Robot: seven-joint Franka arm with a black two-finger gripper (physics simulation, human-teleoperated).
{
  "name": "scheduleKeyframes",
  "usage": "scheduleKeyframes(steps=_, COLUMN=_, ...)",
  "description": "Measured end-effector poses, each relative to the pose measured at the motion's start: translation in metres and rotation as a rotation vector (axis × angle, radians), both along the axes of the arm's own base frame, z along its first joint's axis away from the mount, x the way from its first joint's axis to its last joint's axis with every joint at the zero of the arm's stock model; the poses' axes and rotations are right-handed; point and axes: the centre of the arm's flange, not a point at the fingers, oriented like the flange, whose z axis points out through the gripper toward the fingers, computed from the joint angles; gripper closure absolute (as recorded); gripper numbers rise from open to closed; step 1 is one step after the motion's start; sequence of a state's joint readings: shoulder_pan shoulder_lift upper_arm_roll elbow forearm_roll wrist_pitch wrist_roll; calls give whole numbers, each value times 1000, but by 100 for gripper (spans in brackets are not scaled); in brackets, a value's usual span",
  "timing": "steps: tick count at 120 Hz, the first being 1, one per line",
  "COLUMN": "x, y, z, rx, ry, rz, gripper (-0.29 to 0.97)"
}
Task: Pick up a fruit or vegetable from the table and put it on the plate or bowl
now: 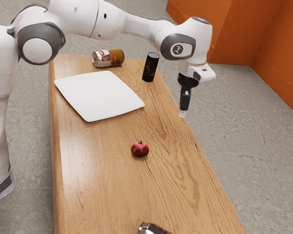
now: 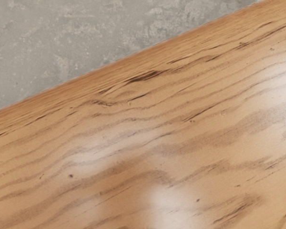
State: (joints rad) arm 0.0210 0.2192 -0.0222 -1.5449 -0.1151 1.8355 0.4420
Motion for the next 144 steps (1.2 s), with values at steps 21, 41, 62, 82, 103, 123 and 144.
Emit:
scheduleKeyframes(steps=21, x=-2, y=-15, z=-43, rx=-14, ry=9, rz=-66, gripper=1)
scheduleKeyframes(steps=41, x=-35, y=-19, z=-64, rx=-17, ry=25, rz=-106, gripper=1)
scheduleKeyframes(steps=62, x=-69, y=-45, z=-61, rx=-13, ry=11, rz=-182, gripper=1)
scheduleKeyframes(steps=82, x=-95, y=-71, z=-61, rx=-10, ry=6, rz=-251, gripper=1)
scheduleKeyframes(steps=103, x=-126, y=-73, z=-60, rx=-15, ry=1, rz=-266, gripper=1)
scheduleKeyframes(steps=123, x=-147, y=-91, z=-60, rx=-17, ry=-7, rz=-307, gripper=1)
scheduleKeyframes(steps=144, x=-162, y=-88, z=-73, rx=-16, ry=15, rz=-311, gripper=1)
